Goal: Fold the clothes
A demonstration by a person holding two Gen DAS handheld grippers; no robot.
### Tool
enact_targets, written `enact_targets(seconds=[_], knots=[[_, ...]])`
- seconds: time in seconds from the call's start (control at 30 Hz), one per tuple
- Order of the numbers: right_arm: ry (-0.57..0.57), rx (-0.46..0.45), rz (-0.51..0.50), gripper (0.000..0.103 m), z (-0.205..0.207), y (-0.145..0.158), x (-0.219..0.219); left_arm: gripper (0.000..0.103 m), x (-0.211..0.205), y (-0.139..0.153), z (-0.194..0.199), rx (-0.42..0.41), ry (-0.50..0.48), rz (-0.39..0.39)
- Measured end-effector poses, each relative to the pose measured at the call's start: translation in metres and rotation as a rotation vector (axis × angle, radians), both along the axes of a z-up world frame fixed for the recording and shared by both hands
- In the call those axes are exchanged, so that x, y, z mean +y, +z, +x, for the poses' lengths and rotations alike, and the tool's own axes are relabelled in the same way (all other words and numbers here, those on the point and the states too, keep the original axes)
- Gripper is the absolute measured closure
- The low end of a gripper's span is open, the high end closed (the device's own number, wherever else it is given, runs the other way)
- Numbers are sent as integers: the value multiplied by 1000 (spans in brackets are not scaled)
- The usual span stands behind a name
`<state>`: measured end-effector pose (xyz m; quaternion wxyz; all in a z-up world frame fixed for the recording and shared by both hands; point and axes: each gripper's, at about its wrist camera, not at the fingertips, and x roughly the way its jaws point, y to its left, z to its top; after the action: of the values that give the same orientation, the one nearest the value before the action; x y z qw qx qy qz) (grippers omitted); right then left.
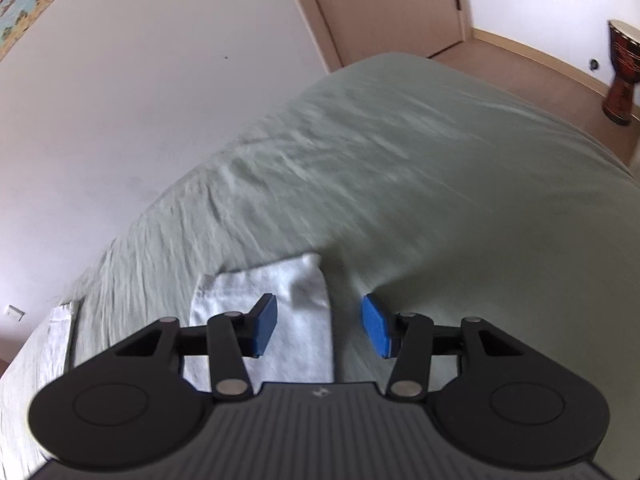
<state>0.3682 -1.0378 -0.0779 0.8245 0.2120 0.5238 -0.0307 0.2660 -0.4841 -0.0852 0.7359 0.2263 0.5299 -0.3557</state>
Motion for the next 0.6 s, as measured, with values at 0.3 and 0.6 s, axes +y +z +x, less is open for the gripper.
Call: enact_targets(seconds=[0.3,0.6], knots=[[154,8,-5,67,17,-4,-1,59,-46,19,29,-98,6,-65],[178,24,-11,94,31,-3,-4,59,-95,30,59,-175,-8,-97]])
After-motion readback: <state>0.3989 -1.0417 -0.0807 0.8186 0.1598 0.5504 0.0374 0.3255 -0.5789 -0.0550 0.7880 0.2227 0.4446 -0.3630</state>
